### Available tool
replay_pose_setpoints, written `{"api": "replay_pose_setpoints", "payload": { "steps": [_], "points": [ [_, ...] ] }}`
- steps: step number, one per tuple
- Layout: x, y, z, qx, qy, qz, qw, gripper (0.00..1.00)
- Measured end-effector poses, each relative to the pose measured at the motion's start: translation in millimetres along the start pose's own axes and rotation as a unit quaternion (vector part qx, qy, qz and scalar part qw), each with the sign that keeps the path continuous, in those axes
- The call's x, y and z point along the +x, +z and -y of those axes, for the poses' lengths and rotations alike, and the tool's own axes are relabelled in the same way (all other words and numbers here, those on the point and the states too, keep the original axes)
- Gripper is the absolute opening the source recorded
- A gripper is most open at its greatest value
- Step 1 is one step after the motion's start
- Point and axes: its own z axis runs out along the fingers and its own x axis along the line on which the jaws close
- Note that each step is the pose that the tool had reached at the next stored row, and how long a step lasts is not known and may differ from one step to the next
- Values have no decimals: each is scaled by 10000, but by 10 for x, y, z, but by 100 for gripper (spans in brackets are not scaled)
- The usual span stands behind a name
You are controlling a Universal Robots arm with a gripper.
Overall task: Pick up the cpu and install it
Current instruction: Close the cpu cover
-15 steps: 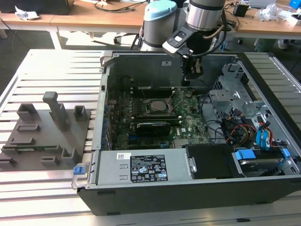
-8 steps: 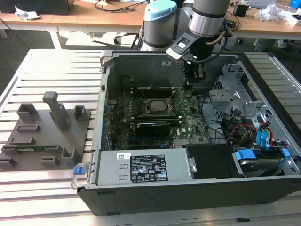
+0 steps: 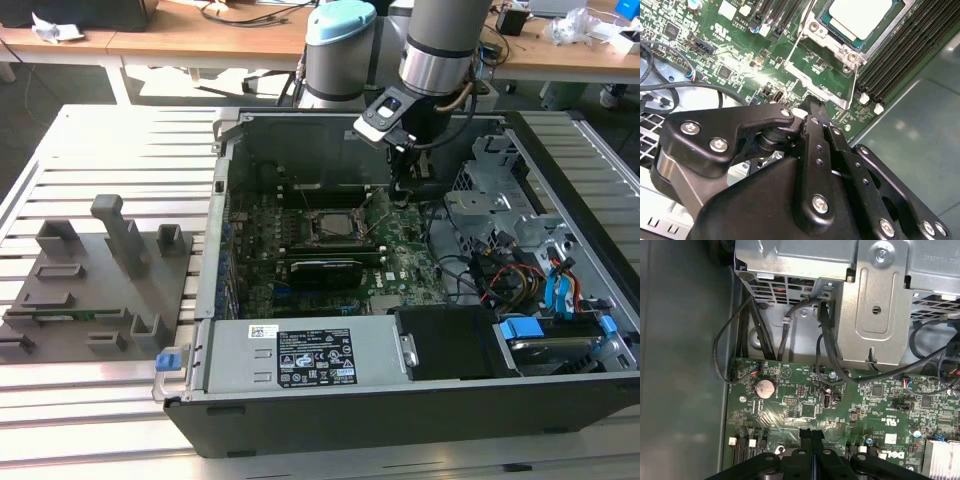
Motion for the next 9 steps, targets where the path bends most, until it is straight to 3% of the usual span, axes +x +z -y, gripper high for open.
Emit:
{"api": "replay_pose_setpoints", "payload": {
  "steps": [9],
  "points": [
    [15, 6, 159, 0, 1, -1, 10000, 11]
  ]
}}
